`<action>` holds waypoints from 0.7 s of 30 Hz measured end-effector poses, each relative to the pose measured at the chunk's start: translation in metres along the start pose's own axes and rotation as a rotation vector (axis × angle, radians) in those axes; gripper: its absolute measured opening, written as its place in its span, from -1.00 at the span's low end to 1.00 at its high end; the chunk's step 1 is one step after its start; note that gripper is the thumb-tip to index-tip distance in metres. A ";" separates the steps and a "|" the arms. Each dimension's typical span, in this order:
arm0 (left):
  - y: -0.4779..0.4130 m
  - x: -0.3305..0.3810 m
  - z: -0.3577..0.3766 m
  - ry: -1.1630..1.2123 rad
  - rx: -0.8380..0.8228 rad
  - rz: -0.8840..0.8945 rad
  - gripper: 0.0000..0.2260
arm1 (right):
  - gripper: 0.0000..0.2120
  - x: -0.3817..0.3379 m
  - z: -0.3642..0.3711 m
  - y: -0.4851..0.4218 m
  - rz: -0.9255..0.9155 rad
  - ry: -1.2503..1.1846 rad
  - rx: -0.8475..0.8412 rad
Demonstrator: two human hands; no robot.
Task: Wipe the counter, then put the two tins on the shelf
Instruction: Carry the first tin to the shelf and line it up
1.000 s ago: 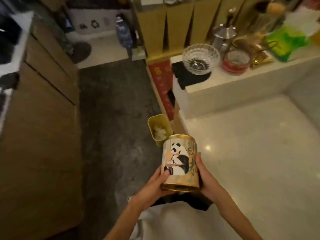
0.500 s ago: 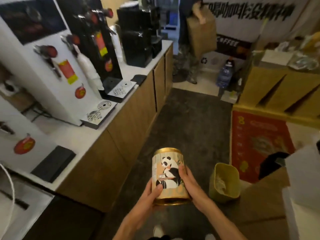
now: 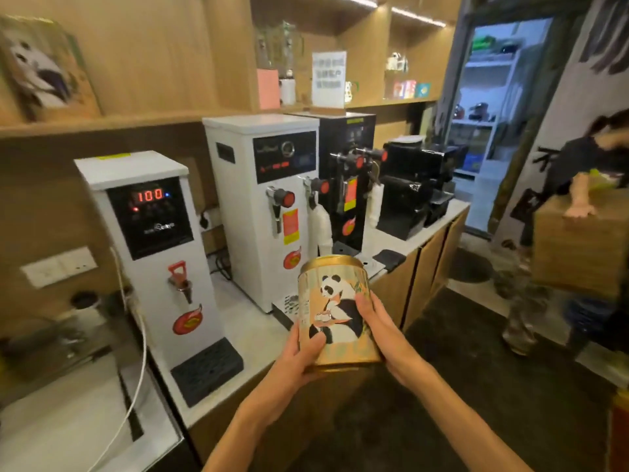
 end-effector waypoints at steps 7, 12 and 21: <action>-0.046 0.150 -0.054 -0.248 0.164 0.341 -0.31 | -0.20 -0.132 0.049 -0.103 -0.276 0.153 -0.257; -0.077 0.234 -0.076 -0.416 0.269 0.565 -0.29 | -0.34 -0.221 0.066 -0.173 -0.420 0.325 -0.428; -0.143 0.386 -0.126 -0.747 0.390 0.630 -0.14 | 0.05 -0.369 0.099 -0.280 -0.718 0.395 -0.494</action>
Point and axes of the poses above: each hand's wrist, its own y-axis away from the middle knuckle, its own z-axis out of the palm, x = y × z, the point moved 2 cm from there along -y, towards the middle knuckle, and after that the axes turned 4 degrees about z, right-handed, at the moved point
